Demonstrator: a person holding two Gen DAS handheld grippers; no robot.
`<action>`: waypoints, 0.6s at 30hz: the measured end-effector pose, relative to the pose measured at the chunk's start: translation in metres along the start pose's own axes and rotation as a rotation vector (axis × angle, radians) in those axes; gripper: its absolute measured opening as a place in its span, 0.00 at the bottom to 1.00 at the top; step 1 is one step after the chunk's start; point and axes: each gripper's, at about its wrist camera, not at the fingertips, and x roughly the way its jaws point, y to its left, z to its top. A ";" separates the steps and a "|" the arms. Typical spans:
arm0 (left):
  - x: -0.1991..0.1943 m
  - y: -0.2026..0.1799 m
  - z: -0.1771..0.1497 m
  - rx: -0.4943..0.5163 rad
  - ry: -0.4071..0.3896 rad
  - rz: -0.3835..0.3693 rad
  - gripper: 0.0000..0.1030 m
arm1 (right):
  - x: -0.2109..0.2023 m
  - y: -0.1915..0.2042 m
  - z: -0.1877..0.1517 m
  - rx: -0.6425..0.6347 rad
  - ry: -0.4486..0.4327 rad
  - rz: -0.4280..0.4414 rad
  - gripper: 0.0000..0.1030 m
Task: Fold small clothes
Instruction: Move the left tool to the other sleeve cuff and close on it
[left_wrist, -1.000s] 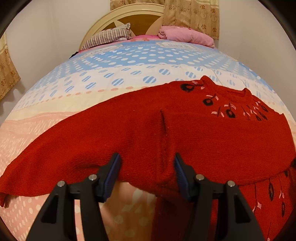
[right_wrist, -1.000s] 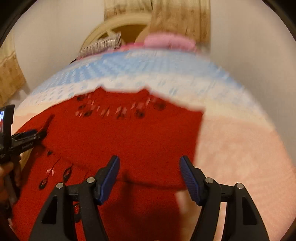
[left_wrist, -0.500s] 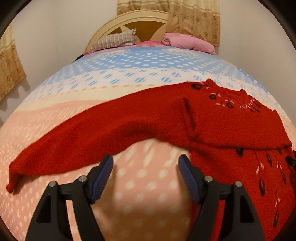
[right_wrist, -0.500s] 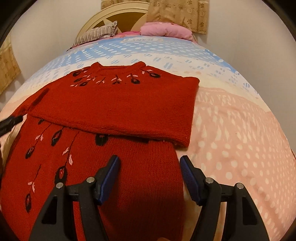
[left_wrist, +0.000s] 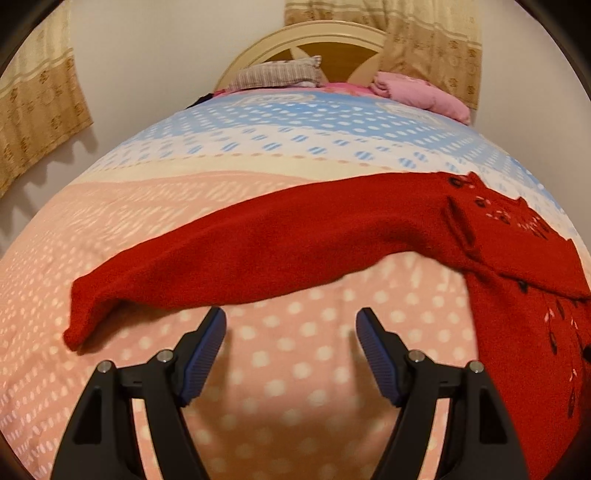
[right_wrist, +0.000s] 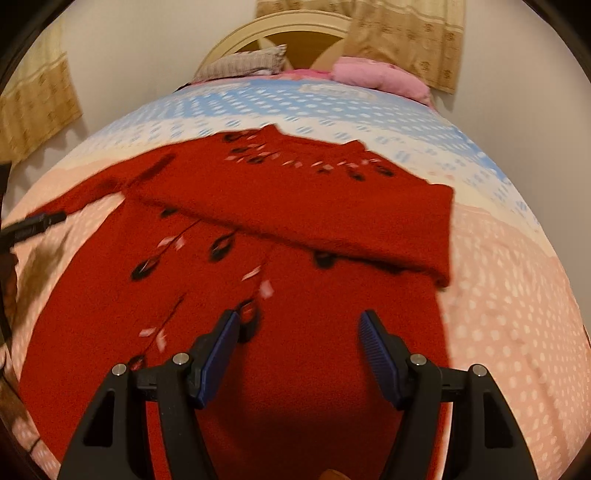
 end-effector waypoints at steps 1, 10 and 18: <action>0.000 0.004 -0.001 -0.006 0.000 0.005 0.73 | 0.001 0.003 -0.002 -0.006 0.000 0.002 0.66; -0.007 0.070 -0.023 -0.124 0.007 0.089 0.73 | 0.003 0.008 -0.015 0.000 -0.028 0.002 0.69; -0.022 0.136 -0.031 -0.273 -0.026 0.153 0.73 | 0.005 0.008 -0.019 0.013 -0.044 -0.006 0.73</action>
